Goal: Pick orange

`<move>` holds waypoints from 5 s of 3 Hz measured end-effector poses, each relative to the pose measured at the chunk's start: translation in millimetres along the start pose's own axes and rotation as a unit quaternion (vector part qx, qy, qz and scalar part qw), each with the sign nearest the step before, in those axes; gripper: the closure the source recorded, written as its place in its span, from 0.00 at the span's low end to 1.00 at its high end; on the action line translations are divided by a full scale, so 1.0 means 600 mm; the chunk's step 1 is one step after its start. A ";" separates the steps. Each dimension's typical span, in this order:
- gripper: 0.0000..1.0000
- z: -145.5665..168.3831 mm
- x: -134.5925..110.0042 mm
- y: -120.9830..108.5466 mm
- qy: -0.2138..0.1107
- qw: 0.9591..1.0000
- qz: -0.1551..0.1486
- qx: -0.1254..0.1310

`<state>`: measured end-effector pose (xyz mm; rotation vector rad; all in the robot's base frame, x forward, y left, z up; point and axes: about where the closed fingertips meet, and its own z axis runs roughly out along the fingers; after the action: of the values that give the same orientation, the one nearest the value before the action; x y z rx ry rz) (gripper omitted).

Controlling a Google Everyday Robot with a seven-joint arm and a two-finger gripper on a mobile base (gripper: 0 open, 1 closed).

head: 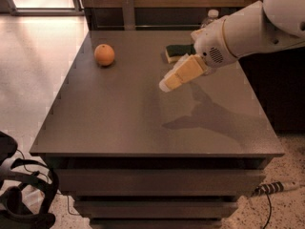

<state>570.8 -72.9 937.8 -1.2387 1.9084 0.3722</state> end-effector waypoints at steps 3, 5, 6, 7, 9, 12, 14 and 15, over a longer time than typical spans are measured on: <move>0.00 0.202 -0.079 -0.020 -0.095 0.995 -0.011 -0.017; 0.00 0.305 -0.098 -0.051 -0.139 0.990 0.022 -0.004; 0.00 0.345 -0.100 -0.072 -0.142 0.988 0.067 0.008; 0.00 0.374 -0.104 -0.082 -0.149 0.983 0.102 0.018; 0.00 0.419 -0.125 -0.086 -0.183 0.973 0.139 0.036; 0.00 0.472 -0.169 -0.066 -0.228 0.964 0.132 0.042; 0.15 0.483 -0.181 -0.058 -0.240 0.962 0.123 0.033; 0.38 0.485 -0.182 -0.056 -0.241 0.962 0.123 0.032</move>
Offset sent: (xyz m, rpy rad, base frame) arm 0.0725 0.1009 -0.0383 0.1491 -0.0701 0.0612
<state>756.7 160.4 844.3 -0.7766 1.6324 0.6712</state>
